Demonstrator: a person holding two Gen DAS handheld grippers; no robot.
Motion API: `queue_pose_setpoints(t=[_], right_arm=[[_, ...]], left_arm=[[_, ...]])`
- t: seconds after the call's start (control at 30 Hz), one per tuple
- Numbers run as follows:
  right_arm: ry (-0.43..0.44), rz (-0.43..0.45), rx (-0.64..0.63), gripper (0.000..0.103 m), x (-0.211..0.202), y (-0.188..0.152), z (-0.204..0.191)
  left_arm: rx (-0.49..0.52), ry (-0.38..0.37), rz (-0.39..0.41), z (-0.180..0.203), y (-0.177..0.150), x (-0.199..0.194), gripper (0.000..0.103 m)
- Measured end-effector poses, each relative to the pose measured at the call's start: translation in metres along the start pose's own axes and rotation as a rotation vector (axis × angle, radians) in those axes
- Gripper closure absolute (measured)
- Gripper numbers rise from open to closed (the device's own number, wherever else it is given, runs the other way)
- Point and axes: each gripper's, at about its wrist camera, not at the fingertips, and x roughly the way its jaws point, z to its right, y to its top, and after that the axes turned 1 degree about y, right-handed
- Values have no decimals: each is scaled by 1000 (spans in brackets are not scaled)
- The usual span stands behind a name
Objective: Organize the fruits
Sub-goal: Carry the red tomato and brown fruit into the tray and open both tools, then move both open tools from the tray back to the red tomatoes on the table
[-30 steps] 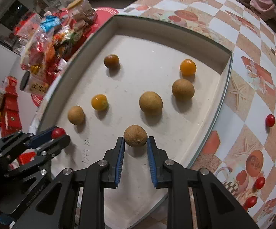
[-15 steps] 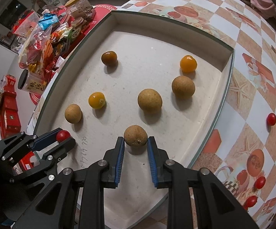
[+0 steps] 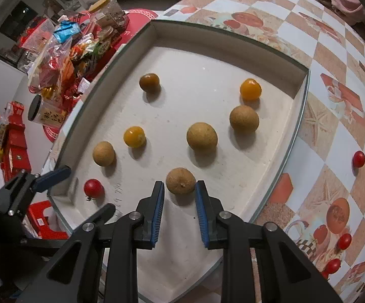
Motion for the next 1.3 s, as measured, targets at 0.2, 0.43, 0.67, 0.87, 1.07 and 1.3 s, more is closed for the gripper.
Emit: queue_pose_setpoints(t=[0.2,0.43,0.67,0.87,1.07,1.3], right_arm=[[13,66,12,34,-24,2,0],[8,112,55,18,-46,5,8],[-1,130,115,18,-58,-3,32],[-18,134,161,18,-65,-13,54],[-34,142,210,18,-72,-27,79],[-77,153,304,18,-84,-54,119]], left_arm=[[-2,27,-18,0,4,-3,22],[30,60,-27,8,11,-7,22],[61,78,-28,19,21,-10,22],[89,80,-22,30,29,-13,22],[117,79,-5,43,37,-18,22],[177,39,47,77,55,-34,22]])
